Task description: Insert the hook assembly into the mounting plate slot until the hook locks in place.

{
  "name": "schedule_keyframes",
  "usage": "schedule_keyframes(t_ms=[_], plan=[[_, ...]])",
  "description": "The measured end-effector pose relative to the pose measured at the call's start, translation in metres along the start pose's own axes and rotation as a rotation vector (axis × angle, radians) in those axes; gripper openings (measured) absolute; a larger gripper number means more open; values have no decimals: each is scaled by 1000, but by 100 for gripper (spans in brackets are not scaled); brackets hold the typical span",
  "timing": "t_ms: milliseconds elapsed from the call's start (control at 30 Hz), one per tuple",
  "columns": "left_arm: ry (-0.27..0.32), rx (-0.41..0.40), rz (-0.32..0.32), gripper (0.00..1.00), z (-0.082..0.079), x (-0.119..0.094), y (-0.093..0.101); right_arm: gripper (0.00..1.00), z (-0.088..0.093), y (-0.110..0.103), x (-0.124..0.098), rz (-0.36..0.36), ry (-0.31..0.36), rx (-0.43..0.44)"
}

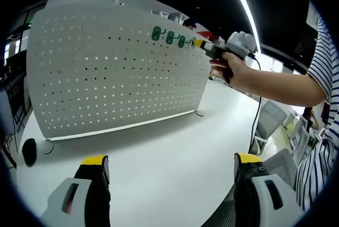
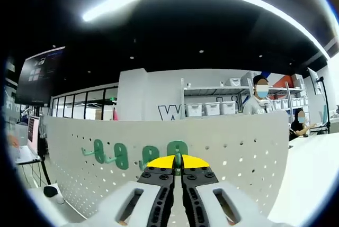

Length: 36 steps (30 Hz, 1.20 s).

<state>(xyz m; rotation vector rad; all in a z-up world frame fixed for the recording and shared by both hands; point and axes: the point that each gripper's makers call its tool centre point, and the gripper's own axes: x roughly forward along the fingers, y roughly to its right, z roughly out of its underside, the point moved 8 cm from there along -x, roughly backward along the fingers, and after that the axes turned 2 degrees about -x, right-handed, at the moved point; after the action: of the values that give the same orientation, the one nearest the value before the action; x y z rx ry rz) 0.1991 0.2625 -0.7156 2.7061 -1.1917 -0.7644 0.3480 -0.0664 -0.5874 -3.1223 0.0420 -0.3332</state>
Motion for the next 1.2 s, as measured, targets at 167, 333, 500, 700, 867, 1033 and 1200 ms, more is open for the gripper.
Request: schedule_keyframes(t_ms=[167,333,500,700,867,1033,1200], plan=[[-6,3,-5,100,0,0,-1,1,2,4,3,8,0,9],[-19,1,-10,100,1,2,-3,1,6,6,4,17,-6,13],[-11,4,-19,100,-3,3,-6,1,6,10,9,1,11,21],[-26,5,-17,98,-2,5,-4,1,10,8,9,11,19,11],[-27,3,-20,98,-3,7,-6,1,13,8,13,31,13,23],[-24,2,-23,98,-5,6,-9,0,13,9,15,38,2,-15],[-15,0,-25,98,-7,6,-10,0,11,9,17,31,-25,-57]])
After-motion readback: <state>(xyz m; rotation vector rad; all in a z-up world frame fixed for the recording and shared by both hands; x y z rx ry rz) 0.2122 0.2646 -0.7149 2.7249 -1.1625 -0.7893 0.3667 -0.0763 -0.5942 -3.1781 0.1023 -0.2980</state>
